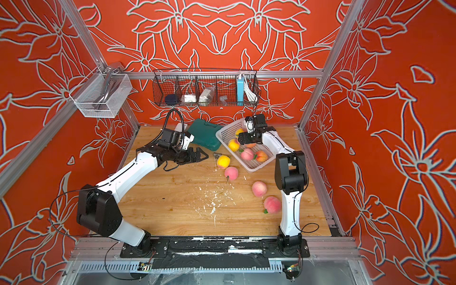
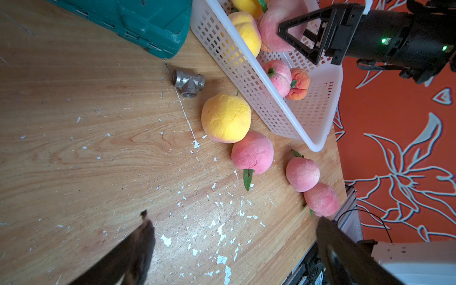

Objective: Put the peaches into the basket
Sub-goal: Place the peach in the basket.

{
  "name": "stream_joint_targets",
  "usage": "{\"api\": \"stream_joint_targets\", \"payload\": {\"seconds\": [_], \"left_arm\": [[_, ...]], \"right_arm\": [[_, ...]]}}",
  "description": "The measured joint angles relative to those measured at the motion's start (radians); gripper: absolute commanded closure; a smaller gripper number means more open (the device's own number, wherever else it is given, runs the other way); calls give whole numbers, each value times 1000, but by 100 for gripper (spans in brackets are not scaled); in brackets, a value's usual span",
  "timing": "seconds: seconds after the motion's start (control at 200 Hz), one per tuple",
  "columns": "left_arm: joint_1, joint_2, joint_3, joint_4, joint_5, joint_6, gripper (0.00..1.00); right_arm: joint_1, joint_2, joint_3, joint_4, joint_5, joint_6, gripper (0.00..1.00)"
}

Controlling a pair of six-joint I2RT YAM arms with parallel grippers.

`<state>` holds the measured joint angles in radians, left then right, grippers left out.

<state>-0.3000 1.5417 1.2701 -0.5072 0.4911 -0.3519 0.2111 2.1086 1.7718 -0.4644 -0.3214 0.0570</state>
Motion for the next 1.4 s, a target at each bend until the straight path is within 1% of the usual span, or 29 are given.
{"api": "stream_joint_targets", "payload": {"seconds": [0.185, 0.295, 0.55, 0.701, 0.851, 0.996, 1.126, 1.241, 1.396], "left_arm": [[0, -2, -10, -5, 0, 0, 3], [0, -3, -10, -5, 1, -2, 4], [-8, -9, -10, -10, 2, -6, 4], [-29, -9, -10, -25, 0, -9, 4], [-42, -9, -16, -31, 0, -11, 5], [-46, -3, -16, -34, 7, -13, 5], [-47, 50, 3, -26, 24, -27, 6], [-48, 134, 45, -16, 26, -43, 6], [-61, 237, 124, -7, 13, -57, 5]], "right_arm": [[0, -5, -1, -3, 0, 0, 9], [0, -42, -31, 0, -1, 2, 8], [4, -231, -161, 14, -2, 13, 8], [21, -353, -276, 44, -1, 21, 8], [71, -470, -416, 62, -2, 32, 8], [130, -589, -543, 68, -2, 35, 6], [164, -688, -611, 66, -14, 36, 4], [166, -760, -661, 68, -24, 41, 1], [166, -824, -723, 76, -42, 56, 1]]}}
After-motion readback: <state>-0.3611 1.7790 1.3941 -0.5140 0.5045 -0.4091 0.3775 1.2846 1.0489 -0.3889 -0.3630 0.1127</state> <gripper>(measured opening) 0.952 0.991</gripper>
